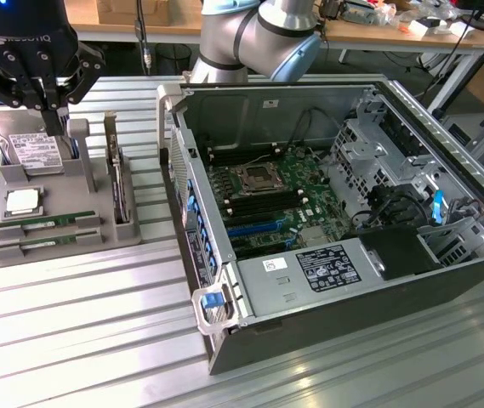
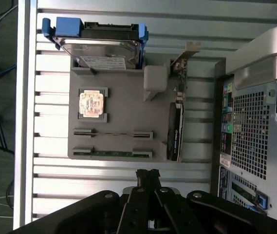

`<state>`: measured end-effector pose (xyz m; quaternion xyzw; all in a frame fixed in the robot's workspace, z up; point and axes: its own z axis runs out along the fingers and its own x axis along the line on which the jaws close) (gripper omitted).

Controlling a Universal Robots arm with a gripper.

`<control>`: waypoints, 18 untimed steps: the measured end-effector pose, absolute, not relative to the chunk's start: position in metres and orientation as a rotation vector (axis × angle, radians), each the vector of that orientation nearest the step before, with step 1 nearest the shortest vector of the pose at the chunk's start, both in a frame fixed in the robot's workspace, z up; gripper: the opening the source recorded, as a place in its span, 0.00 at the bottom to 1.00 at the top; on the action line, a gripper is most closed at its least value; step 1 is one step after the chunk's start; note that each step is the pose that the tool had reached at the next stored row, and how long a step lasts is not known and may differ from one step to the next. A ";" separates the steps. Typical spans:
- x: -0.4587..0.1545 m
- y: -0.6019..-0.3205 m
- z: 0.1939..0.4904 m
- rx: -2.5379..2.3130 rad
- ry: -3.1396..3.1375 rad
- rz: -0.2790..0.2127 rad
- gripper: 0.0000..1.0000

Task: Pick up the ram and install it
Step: 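Pick up the ram and move it above insertion slot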

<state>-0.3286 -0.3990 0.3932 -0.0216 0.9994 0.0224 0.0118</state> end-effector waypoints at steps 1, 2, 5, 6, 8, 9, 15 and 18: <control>-0.329 -0.399 0.393 -0.087 3.116 0.070 0.11; -0.329 -0.399 0.393 -0.101 3.116 0.070 0.11; -0.329 -0.399 0.393 -0.171 3.114 0.071 0.11; -0.329 -0.399 0.393 -0.179 3.114 0.071 0.11; -0.329 -0.399 0.393 -0.195 3.113 0.071 0.11; -0.329 -0.399 0.393 -0.204 3.113 0.071 0.11; -0.329 -0.399 0.393 -0.269 3.109 0.072 0.11; -0.329 -0.399 0.393 -0.311 3.105 0.073 0.11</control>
